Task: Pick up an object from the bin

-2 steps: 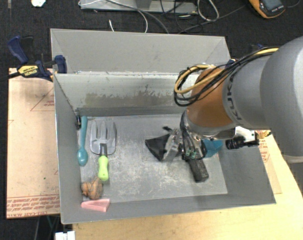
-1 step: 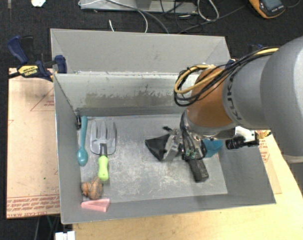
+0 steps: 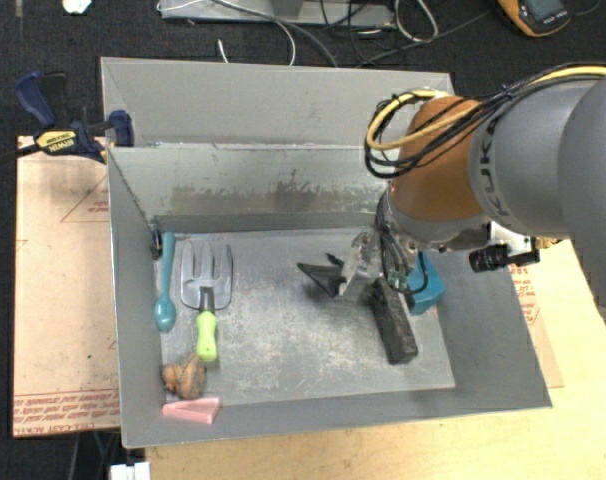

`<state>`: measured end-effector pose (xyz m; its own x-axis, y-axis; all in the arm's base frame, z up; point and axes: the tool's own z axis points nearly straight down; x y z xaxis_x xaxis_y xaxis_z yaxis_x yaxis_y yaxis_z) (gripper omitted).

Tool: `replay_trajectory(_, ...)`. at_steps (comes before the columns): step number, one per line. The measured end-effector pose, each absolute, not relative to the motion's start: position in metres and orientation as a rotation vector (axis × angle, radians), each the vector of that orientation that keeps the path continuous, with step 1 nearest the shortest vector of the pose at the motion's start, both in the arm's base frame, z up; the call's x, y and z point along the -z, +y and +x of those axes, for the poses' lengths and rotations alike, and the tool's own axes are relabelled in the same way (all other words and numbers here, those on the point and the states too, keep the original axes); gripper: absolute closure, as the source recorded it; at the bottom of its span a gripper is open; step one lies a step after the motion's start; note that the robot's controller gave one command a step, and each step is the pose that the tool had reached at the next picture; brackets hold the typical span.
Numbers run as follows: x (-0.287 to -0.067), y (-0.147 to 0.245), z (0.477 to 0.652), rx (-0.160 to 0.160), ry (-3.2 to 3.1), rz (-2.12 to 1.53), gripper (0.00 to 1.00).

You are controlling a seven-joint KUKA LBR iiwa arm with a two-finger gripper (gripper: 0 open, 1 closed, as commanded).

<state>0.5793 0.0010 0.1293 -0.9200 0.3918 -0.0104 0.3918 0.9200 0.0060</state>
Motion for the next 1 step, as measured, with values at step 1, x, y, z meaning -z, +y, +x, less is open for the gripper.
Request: replay_trajectory(1, -0.1964, -0.0044, 0.5737, -0.003, 3.086, 0.550, 1.00)
